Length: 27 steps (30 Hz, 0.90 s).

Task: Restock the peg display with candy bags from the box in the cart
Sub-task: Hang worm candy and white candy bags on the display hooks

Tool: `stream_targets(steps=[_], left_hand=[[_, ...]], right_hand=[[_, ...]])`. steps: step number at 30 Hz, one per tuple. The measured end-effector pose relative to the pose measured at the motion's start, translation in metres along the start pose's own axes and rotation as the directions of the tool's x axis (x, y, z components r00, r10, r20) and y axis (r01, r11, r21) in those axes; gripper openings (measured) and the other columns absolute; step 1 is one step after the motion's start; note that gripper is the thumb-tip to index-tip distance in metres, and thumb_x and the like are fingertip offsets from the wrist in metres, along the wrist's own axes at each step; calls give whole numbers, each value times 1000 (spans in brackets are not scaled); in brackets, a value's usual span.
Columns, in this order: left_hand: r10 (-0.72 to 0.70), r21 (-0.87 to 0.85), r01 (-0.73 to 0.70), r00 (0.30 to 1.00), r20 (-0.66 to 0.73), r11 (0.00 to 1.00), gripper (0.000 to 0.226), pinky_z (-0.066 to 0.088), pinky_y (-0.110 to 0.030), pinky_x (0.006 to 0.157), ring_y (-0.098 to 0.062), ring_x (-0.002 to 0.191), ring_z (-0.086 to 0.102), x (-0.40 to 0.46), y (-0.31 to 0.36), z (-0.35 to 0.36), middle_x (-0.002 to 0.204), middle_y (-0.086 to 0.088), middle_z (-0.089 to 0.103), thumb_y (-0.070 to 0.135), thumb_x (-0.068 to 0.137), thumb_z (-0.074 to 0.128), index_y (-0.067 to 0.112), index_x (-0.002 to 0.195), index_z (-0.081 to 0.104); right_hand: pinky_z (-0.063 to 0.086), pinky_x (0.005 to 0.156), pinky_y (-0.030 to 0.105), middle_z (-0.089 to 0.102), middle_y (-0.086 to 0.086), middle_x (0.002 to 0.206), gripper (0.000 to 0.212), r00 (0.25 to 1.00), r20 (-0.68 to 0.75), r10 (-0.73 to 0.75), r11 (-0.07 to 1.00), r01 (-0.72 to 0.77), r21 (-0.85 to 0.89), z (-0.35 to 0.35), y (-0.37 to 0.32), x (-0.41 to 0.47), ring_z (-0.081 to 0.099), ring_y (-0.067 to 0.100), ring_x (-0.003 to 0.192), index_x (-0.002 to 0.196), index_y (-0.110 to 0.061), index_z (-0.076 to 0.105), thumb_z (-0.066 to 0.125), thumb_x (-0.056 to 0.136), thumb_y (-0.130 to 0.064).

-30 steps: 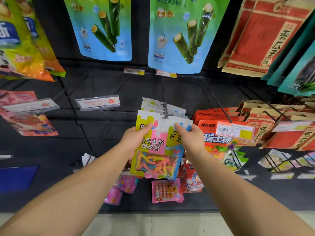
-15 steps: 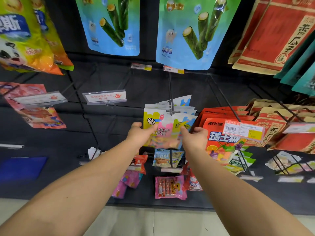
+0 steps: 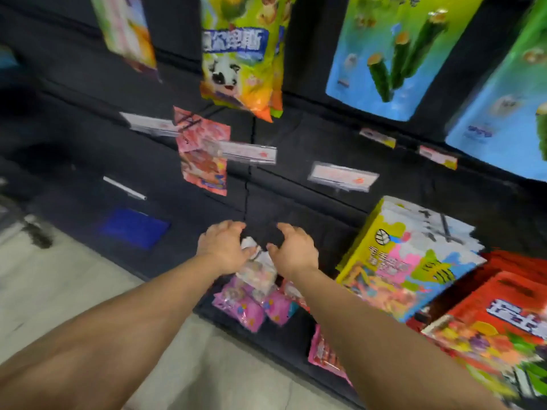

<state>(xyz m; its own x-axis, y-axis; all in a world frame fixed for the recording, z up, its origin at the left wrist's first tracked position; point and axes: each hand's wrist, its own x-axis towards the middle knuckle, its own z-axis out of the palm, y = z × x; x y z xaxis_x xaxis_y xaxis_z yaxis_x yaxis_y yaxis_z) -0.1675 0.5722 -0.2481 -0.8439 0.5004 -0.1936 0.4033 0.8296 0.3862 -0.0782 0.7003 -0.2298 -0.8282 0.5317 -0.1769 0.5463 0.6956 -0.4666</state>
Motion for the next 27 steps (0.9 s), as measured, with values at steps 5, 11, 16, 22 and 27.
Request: stream_targets(steps=[5,11,16,22,27], left_hand=[[-190,57,195,978,-89,979,68,37,-40,110,-27,139,39,-12,-146,-62,151,2,42,61,87,57,32,146,41],[-435,54,448,887,-157,893,67,33,-40,113,-29,141,36,-54,-349,-158,154,-3,37,60,91,53,29,148,36],[-591,14,609,775,-223,793,65,32,-43,112,-31,140,37,-103,-480,-226,153,-7,39,59,93,53,27,147,37],[-705,-86,716,648,-289,693,68,33,-44,111,-32,140,37,-135,-583,-262,153,-6,40,61,91,54,27,147,39],[-774,-133,780,556,-303,612,68,32,-43,114,-31,139,38,-136,-666,-287,151,-6,41,59,90,55,25,146,39]], right_hand=[[31,115,40,36,6,156,63,953,151,-262,952,280,-120,72,-149,23,31,27,144,152,-28,34,59,94,-37],[34,113,43,41,6,151,61,839,272,-471,841,520,-148,184,-361,10,35,28,140,150,-29,36,57,94,-41],[37,111,41,45,4,146,56,703,326,-631,712,693,-115,255,-505,-17,38,27,138,145,-26,43,59,93,-38],[38,107,39,47,3,144,53,580,397,-712,599,796,-89,315,-620,-34,40,26,136,144,-29,44,57,94,-41],[36,108,39,46,1,146,51,495,438,-750,534,845,-41,363,-706,-25,40,26,135,144,-28,43,55,96,-40]])
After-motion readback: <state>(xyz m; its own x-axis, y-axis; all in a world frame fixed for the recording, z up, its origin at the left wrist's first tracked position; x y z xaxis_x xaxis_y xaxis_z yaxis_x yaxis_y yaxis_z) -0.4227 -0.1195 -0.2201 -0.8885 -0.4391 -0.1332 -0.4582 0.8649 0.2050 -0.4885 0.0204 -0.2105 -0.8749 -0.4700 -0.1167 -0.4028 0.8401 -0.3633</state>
